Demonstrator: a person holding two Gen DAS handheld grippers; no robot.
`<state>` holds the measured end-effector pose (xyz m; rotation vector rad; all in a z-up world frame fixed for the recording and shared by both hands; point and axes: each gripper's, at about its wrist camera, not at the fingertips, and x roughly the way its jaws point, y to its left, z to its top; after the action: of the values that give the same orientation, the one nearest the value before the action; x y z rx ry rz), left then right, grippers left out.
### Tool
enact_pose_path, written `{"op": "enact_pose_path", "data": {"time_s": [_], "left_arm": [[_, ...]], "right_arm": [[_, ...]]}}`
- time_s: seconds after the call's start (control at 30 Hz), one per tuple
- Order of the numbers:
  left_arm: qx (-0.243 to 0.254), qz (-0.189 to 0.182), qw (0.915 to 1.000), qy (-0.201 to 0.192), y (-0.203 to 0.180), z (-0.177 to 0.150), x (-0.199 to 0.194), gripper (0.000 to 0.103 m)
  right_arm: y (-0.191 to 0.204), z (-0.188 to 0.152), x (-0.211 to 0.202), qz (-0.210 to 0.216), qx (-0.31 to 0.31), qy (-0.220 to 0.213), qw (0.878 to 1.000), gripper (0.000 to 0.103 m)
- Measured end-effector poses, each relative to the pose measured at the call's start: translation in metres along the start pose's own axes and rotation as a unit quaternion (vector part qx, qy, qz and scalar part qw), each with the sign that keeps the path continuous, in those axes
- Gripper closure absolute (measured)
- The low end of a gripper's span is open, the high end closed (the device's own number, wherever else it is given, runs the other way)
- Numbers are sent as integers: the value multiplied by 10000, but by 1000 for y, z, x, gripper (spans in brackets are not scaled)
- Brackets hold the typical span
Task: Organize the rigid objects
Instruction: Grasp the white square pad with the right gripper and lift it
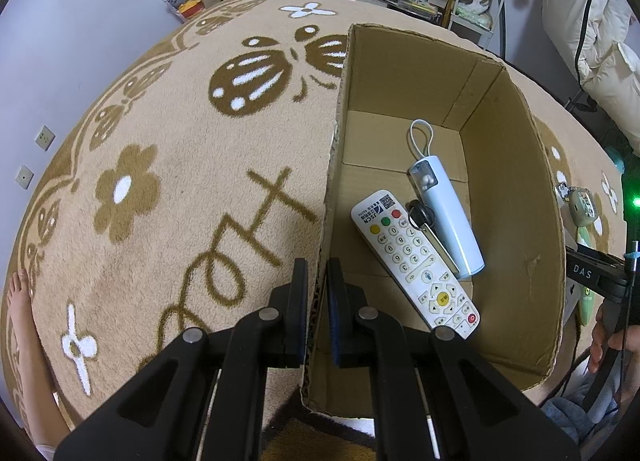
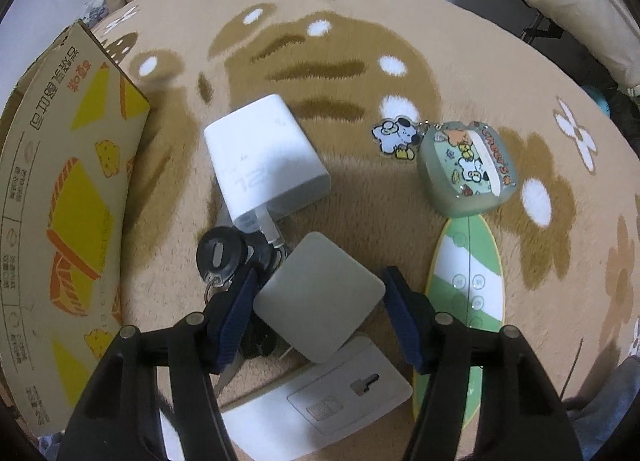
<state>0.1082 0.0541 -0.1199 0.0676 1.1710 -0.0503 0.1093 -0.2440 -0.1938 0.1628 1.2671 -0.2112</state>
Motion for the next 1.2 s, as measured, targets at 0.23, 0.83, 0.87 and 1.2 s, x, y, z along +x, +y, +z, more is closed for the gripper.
{"op": "enact_pose_path", "data": {"time_s": [0.23, 0.83, 0.87, 1.2], "left_arm": [[-1, 2, 10000, 0, 0, 0, 0, 94], [-112, -92, 9999, 22, 4, -2, 1, 95], [-131, -100, 9999, 25, 4, -2, 1, 95], [-153, -110, 9998, 7, 6, -2, 1, 95]], "right_arm": [[20, -3, -4, -332, -428, -21, 9985, 36], [12, -7, -62, 181, -5, -715, 9973, 37], [12, -7, -67, 232, 13, -790, 9966, 37], [9, 7, -104, 974, 222, -1359, 9857, 37]]}}
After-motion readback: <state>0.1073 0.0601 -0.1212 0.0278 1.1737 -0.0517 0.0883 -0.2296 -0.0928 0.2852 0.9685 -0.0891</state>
